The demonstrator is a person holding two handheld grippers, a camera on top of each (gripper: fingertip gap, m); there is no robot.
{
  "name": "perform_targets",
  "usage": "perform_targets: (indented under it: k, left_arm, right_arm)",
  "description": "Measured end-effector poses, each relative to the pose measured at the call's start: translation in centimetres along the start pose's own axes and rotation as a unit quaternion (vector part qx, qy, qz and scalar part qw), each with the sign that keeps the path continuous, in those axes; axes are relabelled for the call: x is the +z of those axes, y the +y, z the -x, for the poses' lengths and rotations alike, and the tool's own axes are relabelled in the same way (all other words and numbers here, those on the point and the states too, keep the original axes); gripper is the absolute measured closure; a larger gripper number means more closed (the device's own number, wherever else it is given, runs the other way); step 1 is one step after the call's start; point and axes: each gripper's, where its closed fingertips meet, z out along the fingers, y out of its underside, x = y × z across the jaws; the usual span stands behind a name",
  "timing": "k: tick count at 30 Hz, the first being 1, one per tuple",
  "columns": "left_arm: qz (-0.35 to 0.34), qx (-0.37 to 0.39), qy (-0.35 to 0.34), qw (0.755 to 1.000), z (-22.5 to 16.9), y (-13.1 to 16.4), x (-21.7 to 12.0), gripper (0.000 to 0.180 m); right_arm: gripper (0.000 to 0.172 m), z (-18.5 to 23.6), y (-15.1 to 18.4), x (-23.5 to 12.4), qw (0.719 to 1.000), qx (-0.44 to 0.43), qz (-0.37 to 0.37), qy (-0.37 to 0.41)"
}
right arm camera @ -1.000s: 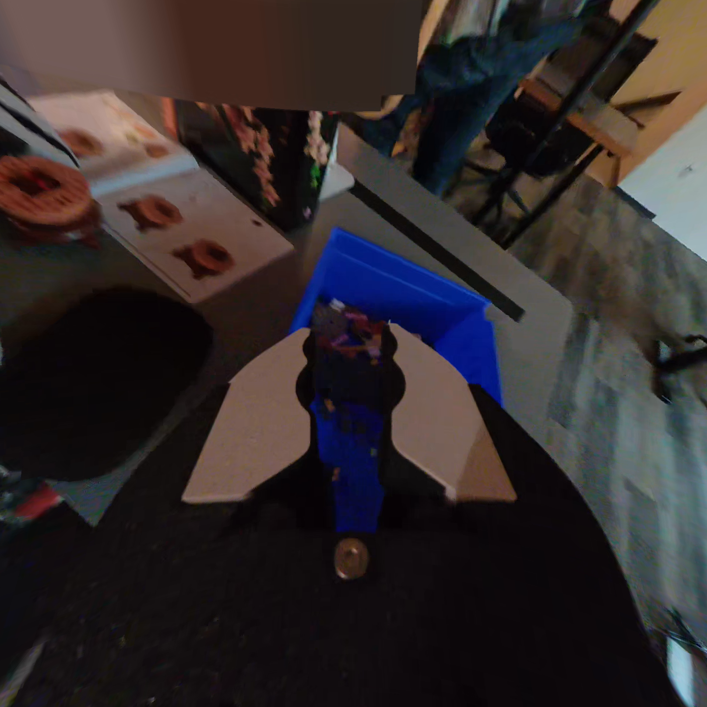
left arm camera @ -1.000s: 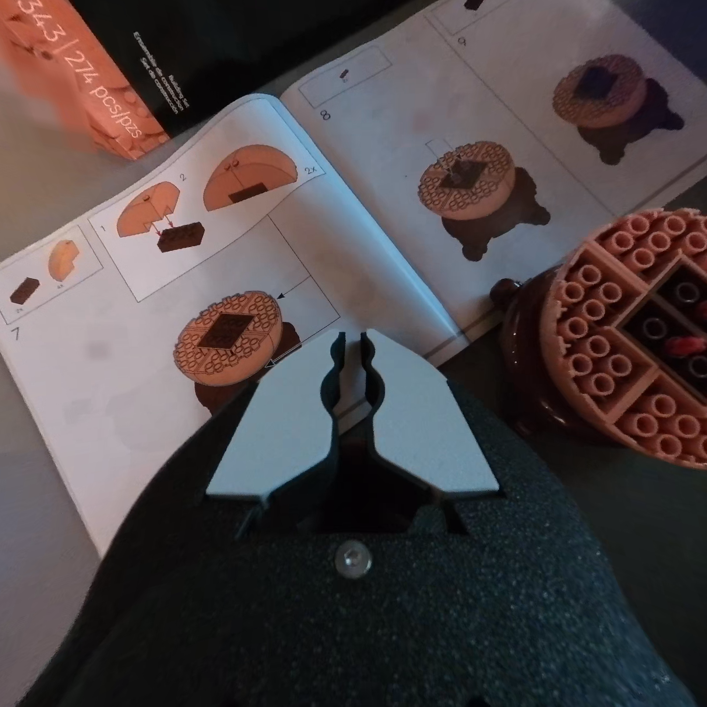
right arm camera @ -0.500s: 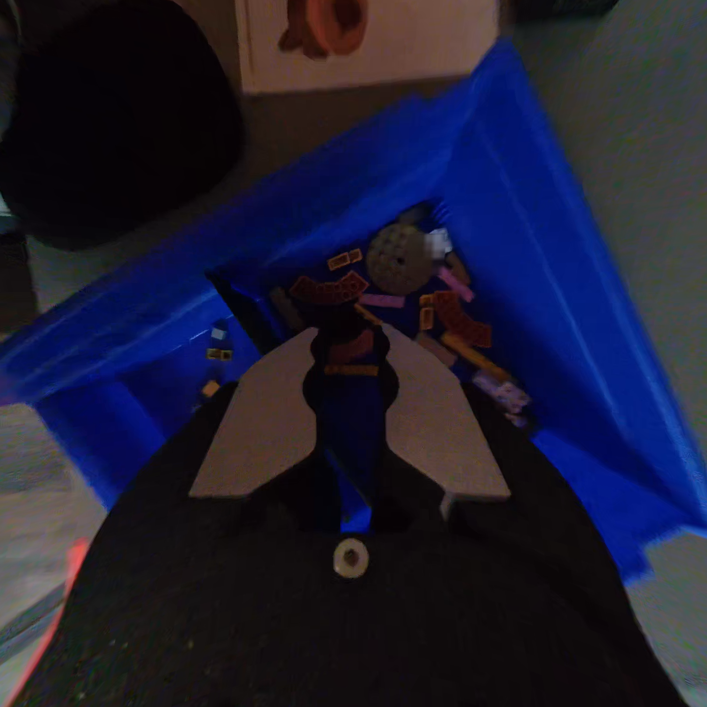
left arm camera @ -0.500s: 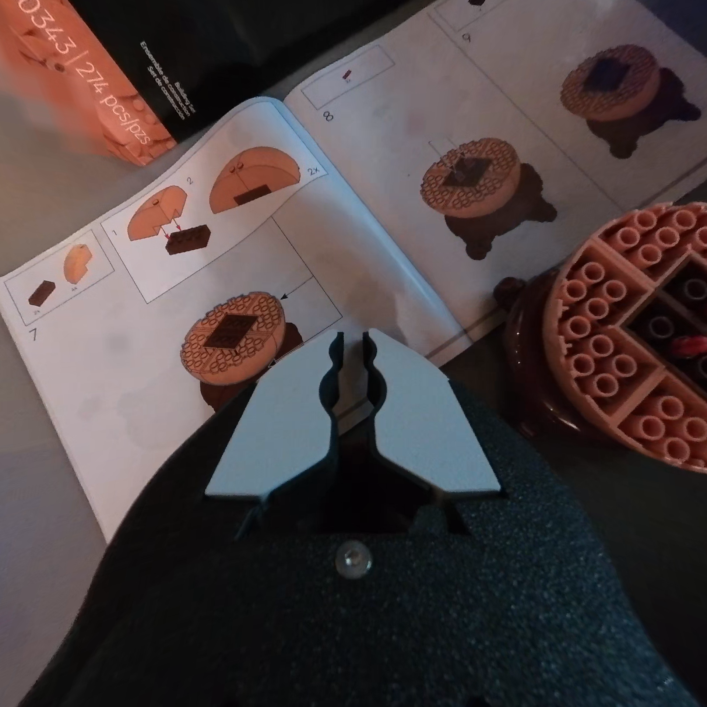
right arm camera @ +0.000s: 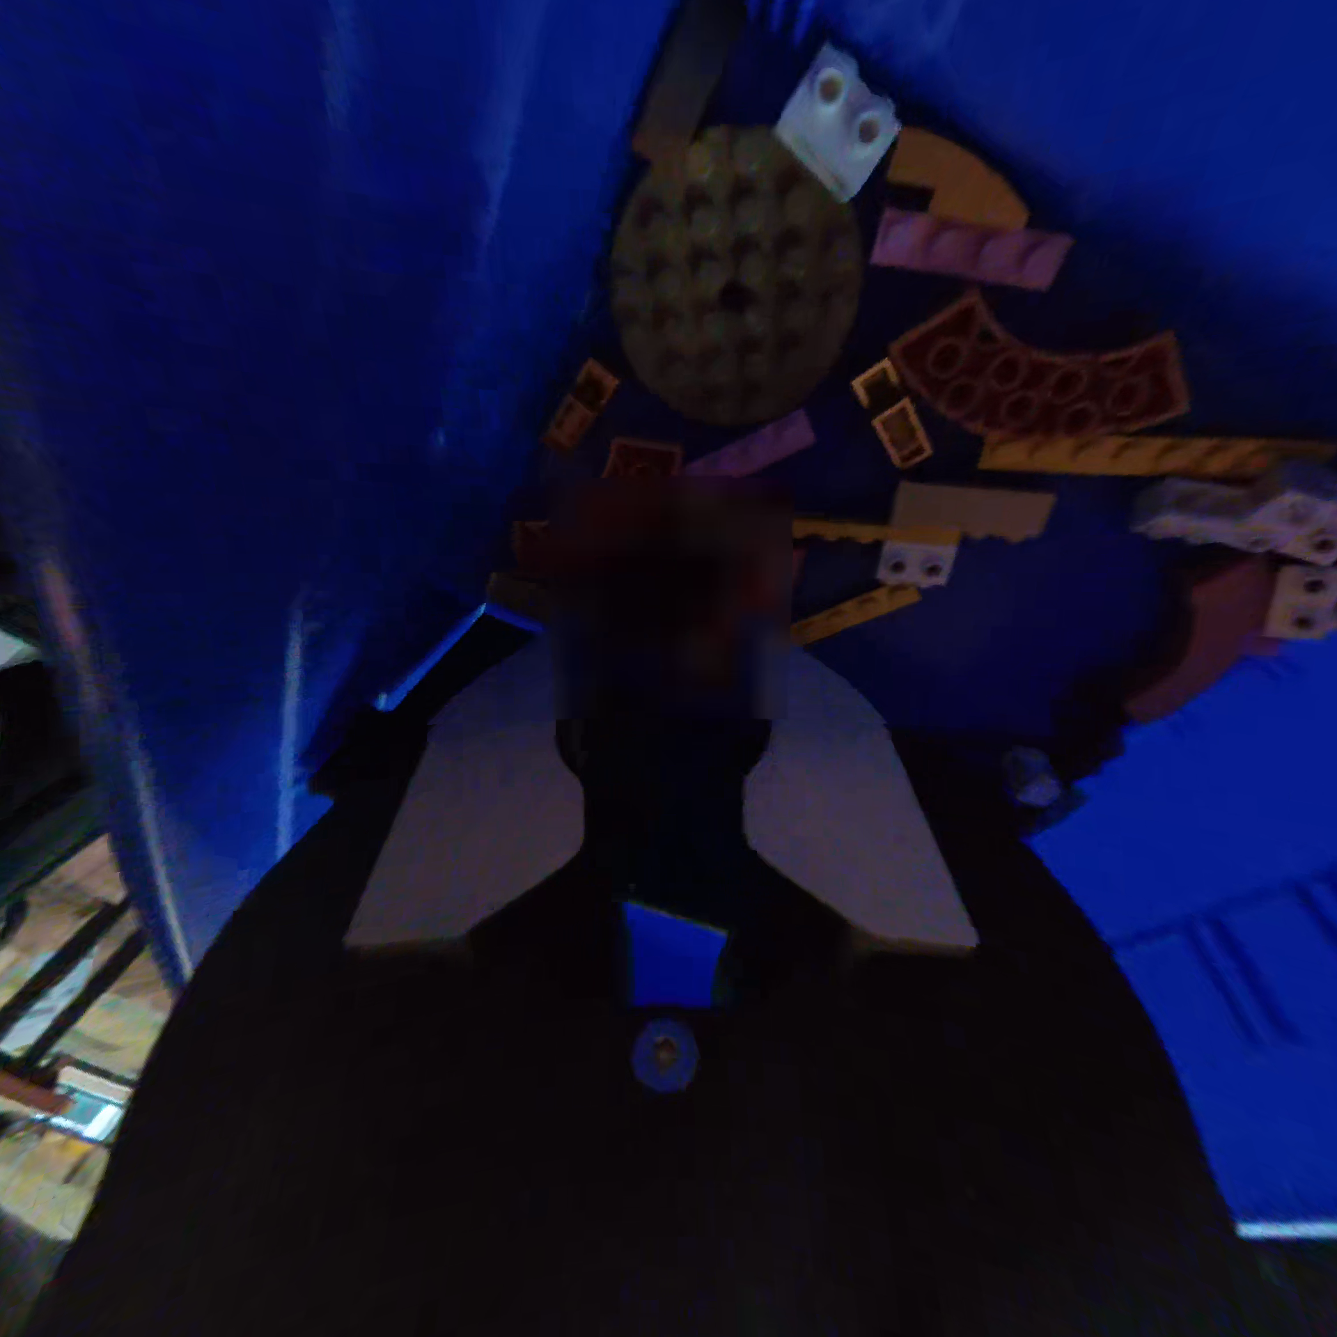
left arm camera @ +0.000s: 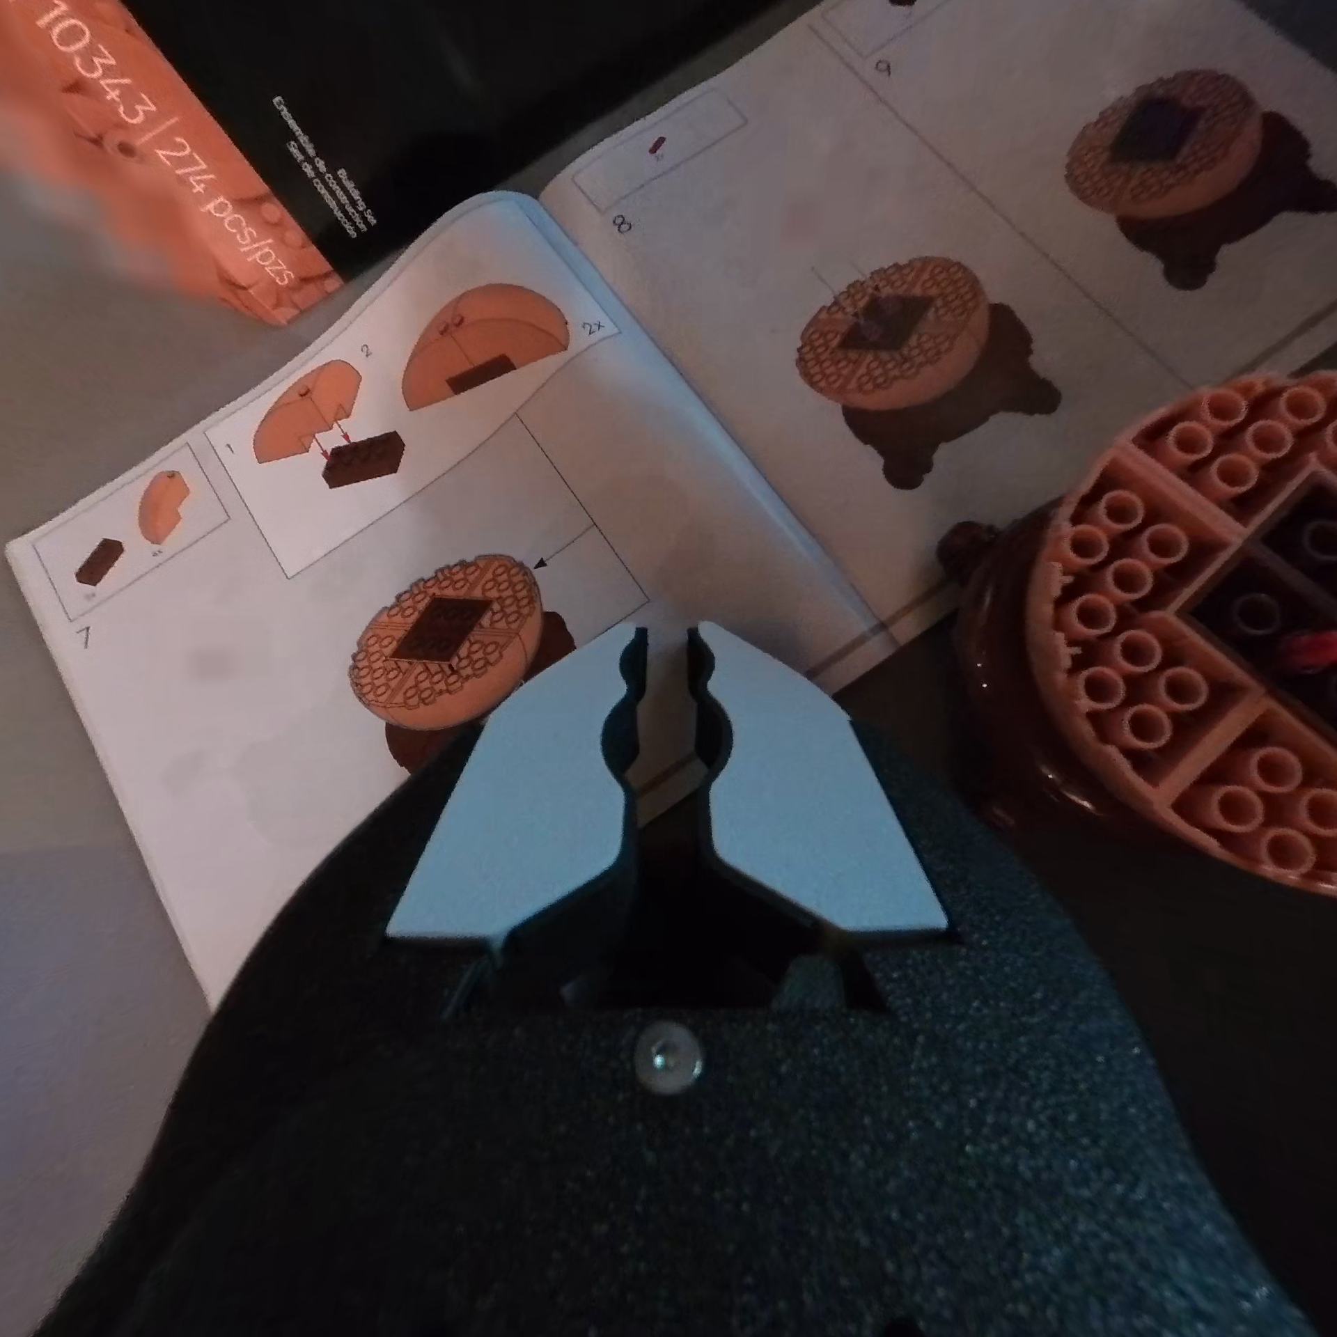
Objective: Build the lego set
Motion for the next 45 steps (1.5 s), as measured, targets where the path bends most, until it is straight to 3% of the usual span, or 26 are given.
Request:
perform_targets:
  k: [6, 10, 13, 15, 18, 21, 23, 26, 28, 32, 36, 38, 41, 45]
  left_arm:
    - [-0.038, -0.004, 0.014, 0.999, -0.2, -0.8, -0.8, 0.165]
    - [-0.136, 0.023, 0.021, 0.990, -0.8, -2.7, -3.1, 0.161]
    - [-0.205, 0.060, 0.033, 0.976, -1.5, -4.1, -5.6, 0.151]
    - [-0.247, 0.082, 0.039, 0.965, -1.9, -5.5, -7.6, 0.145]
    - [-0.366, 0.128, 0.093, 0.917, -4.5, -8.6, -12.3, 0.139]
    - [-0.491, 0.192, 0.213, 0.823, -10.2, -10.8, -17.9, 0.139]
    - [-0.519, 0.248, 0.269, 0.773, -13.2, -10.7, -19.4, 0.139]
    - [-0.510, 0.328, 0.333, 0.722, -15.8, -9.0, -20.2, 0.138]
    - [-0.519, 0.342, 0.379, 0.686, -16.7, -8.0, -22.1, 0.141]
    - [-0.523, 0.398, 0.386, 0.648, -17.5, -6.4, -24.0, 0.146]
    - [-0.528, 0.446, 0.344, 0.635, -17.7, -6.2, -23.9, 0.152]
    - [-0.531, 0.452, 0.350, 0.625, -18.0, -6.1, -24.0, 0.155]
    - [-0.524, 0.464, 0.358, 0.619, -18.1, -5.9, -23.6, 0.159]
    - [-0.514, 0.422, 0.381, 0.642, -17.3, -6.7, -22.8, 0.161]
  right_arm:
    - [0.154, -1.8, 0.2, -1.7, 0.997, 0.010, -0.015, 0.074]
    - [0.155, 0.2, -0.8, -7.5, 0.982, 0.034, -0.142, 0.121]
    - [0.155, 6.8, -4.3, -12.2, 0.945, -0.001, -0.318, 0.081]
    - [0.155, 13.3, -7.0, -14.5, 0.901, -0.049, -0.431, 0.006]
    - [0.155, 24.2, -9.7, -15.4, 0.806, -0.124, -0.531, -0.231]
    - [0.155, 31.9, -10.5, -14.4, 0.680, -0.143, -0.489, -0.527]
    - [0.155, 34.7, -10.5, -13.4, 0.618, -0.151, -0.420, -0.646]
    - [0.155, 37.6, -9.8, -12.1, 0.612, -0.193, -0.337, -0.689]
    - [0.155, 38.9, -9.5, -12.0, 0.615, -0.205, -0.300, -0.699]
    - [0.155, 40.4, -8.9, -11.7, 0.606, -0.202, -0.235, -0.733]
    - [0.155, 41.0, -9.0, -11.1, 0.600, -0.183, -0.196, -0.753]
    - [0.155, 40.8, -9.1, -11.3, 0.588, -0.172, -0.186, -0.768]
    - [0.155, 40.5, -9.2, -10.8, 0.591, -0.167, -0.171, -0.771]
    - [0.149, 39.4, -10.0, -11.5, 0.585, -0.171, -0.225, -0.760]
